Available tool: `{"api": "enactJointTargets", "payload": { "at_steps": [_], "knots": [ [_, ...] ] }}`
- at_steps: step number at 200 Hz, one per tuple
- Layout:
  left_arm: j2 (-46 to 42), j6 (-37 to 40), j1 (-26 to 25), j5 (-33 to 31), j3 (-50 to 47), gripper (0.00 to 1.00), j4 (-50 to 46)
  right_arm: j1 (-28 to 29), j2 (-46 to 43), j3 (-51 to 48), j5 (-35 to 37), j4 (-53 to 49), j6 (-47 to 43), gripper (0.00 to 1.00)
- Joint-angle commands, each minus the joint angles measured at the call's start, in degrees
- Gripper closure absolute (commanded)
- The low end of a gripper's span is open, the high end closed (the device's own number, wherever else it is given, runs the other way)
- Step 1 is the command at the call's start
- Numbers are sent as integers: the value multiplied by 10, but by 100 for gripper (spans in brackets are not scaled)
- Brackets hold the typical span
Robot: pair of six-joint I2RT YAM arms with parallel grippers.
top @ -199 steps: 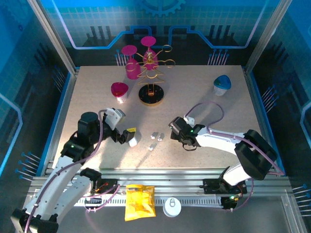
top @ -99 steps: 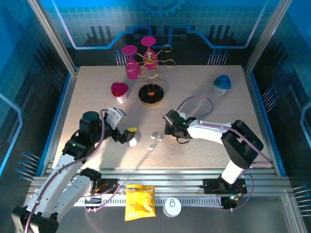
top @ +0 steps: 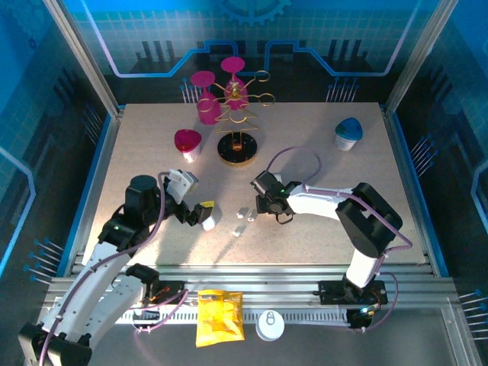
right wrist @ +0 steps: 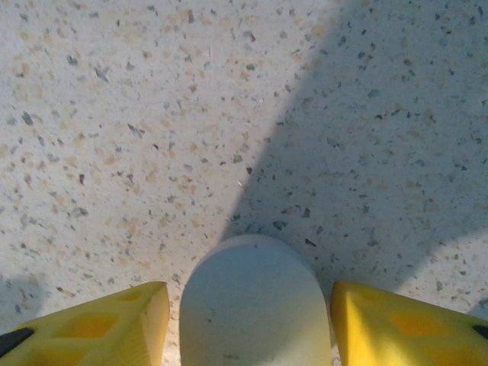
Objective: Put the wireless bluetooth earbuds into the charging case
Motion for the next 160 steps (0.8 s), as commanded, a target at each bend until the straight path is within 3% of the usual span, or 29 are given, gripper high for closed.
{"api": "enactJointTargets", "payload": {
  "at_steps": [1,44,83,107,136,160],
  "knots": [
    [-3,8,-4,-4,-5,1,12,8,-23,-22,0,10,-32,42],
    [-1,9,-3,-3,-4,1,12,8,-21,-32,-7,16,-28,46],
    [0,8,-4,-3,-4,1,9,9,-16,-28,-14,18,-34,64],
    [-1,5,-4,-2,-3,1,9,8,-30,-30,-21,17,-52,69],
    [6,-6,-4,17,12,1,0,5,-72,-37,-70,42,-155,69],
    [20,-13,-3,59,37,1,-17,-5,-124,-34,-183,44,-285,70]
  ]
}}
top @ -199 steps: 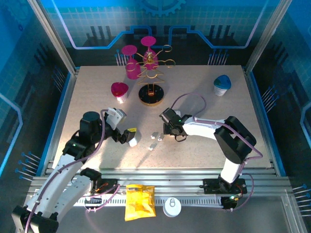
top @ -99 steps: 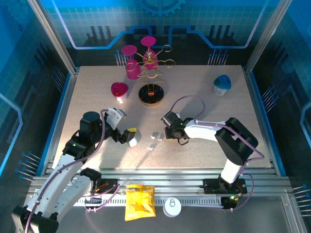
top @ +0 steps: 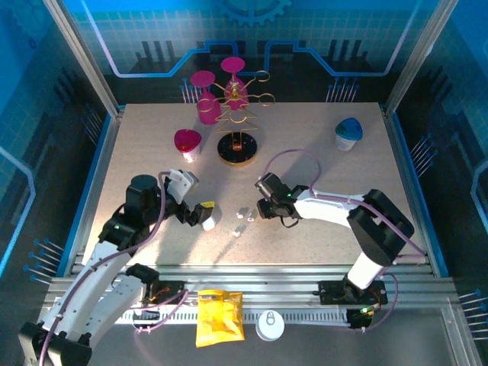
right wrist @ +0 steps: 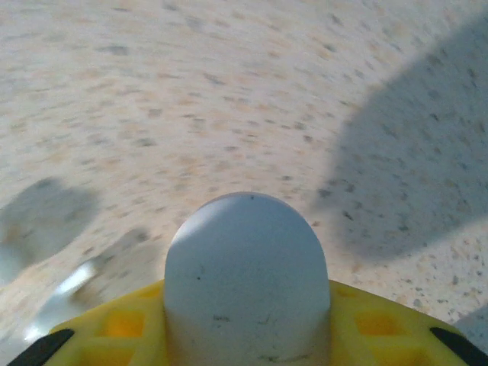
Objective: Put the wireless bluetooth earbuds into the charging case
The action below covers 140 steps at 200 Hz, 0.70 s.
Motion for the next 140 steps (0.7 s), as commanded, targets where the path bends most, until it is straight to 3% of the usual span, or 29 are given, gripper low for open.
{"api": "enactJointTargets", "payload": {
  "at_steps": [1,25,52,109,140],
  "knots": [
    [12,-11,-3,50,36,1,-14,-7,-62,4,-120,17,-155,70],
    [23,-30,-4,81,45,1,1,-33,-113,33,-267,-35,-248,72],
    [33,-44,-4,140,56,1,12,-70,-156,75,-386,-112,-306,74],
    [71,-59,-22,286,71,1,40,-82,-186,171,-512,-237,-421,76],
    [98,-46,-41,341,84,2,43,-74,-172,226,-547,-288,-462,78]
  ]
}}
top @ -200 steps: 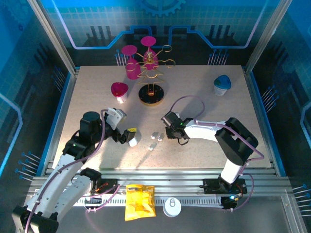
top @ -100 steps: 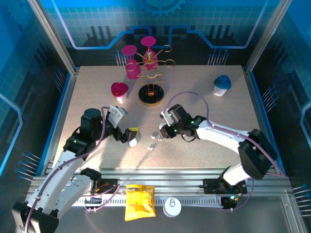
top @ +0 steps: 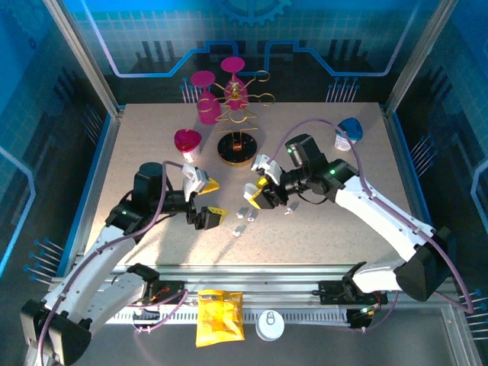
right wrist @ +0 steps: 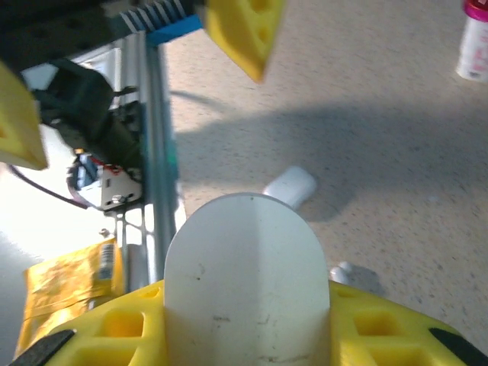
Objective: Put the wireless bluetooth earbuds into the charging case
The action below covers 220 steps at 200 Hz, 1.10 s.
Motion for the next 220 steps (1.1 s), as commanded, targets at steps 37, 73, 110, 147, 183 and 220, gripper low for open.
{"api": "enactJointTargets", "payload": {
  "at_steps": [37,73,110,147,183,220],
  "knots": [
    [18,34,-31,114,36,6,14,32,36,107,-86,-132,-97,78],
    [22,32,-37,135,41,14,20,57,55,140,-83,-150,-105,79],
    [25,28,-46,143,46,27,26,72,79,167,-86,-159,-112,79],
    [25,23,-48,141,42,36,39,79,92,180,-94,-162,-116,79],
    [25,5,-49,135,39,38,56,81,94,180,-88,-169,-122,79],
    [26,-14,-49,134,36,43,75,83,95,179,-81,-170,-124,79]
  ]
}}
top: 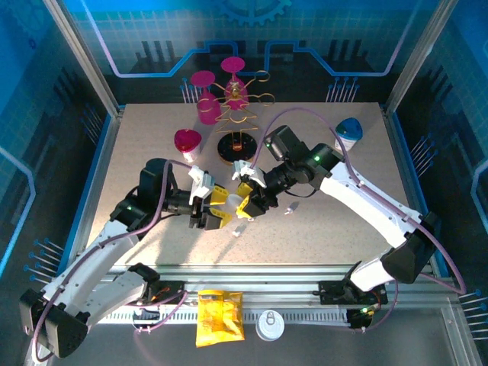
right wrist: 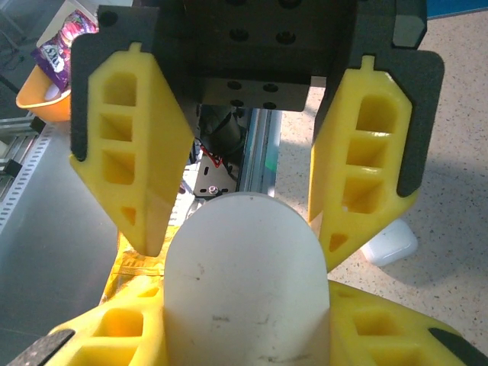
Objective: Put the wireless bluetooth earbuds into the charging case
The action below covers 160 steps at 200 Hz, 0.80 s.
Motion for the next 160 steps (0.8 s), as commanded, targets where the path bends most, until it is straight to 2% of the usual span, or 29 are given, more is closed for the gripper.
{"api": "enactJointTargets", "payload": {
  "at_steps": [1,40,52,99,160],
  "knots": [
    [1,-15,-5,16,9,43,41,10,7,13,-2,-17,-9,79],
    [2,-19,-5,11,9,45,43,14,8,14,3,-15,-7,79],
    [2,-19,-5,5,8,40,44,17,8,15,2,-15,-9,79],
    [4,-24,-5,-6,6,40,48,20,3,15,6,-16,-10,79],
    [11,-36,-5,-7,11,48,48,27,0,14,23,-16,-11,79]
  ]
}}
